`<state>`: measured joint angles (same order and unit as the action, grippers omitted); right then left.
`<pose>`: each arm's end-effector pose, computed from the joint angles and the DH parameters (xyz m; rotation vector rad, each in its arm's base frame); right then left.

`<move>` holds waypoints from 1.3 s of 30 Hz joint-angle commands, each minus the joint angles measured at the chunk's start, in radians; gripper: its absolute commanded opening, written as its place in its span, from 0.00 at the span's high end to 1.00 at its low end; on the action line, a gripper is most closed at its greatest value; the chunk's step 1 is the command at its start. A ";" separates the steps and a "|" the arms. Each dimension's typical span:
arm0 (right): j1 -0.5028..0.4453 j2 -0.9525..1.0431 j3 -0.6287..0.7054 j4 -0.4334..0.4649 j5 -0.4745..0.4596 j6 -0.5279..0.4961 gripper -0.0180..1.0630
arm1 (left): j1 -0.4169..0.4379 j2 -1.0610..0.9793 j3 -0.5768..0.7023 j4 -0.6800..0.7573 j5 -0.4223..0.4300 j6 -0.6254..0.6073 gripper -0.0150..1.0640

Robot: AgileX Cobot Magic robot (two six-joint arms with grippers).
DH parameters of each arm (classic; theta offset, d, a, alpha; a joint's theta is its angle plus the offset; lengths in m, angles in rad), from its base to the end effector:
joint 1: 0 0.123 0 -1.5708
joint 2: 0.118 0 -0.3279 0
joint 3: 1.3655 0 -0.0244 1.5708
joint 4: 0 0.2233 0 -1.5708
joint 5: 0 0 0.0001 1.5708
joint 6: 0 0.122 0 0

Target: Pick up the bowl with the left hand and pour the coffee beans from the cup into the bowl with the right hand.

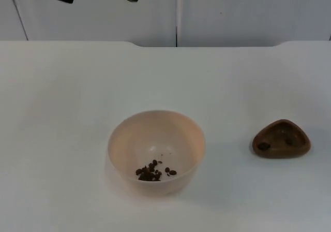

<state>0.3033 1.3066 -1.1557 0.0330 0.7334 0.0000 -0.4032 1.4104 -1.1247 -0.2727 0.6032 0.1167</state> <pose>0.2491 0.0808 0.3703 -0.3406 2.3504 0.1838 0.2641 -0.1330 0.3453 0.4238 2.3468 -0.4280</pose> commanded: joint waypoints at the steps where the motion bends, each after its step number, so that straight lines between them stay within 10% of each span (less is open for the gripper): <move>1: 0.000 -0.035 0.026 0.006 -0.007 -0.017 0.31 | -0.003 -0.027 0.002 -0.002 0.013 0.010 0.18; 25: 0.000 -0.500 0.362 0.048 -0.044 -0.019 0.31 | -0.003 -0.323 0.026 -0.026 0.118 0.054 0.18; 39: 0.000 -0.800 0.445 0.052 0.055 -0.019 0.31 | -0.003 -0.671 0.317 -0.049 0.064 0.089 0.18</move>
<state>0.3050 0.5423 -0.7139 0.0802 0.7698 -0.0112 -0.4032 0.7913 -0.8318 -0.3166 0.6749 0.2015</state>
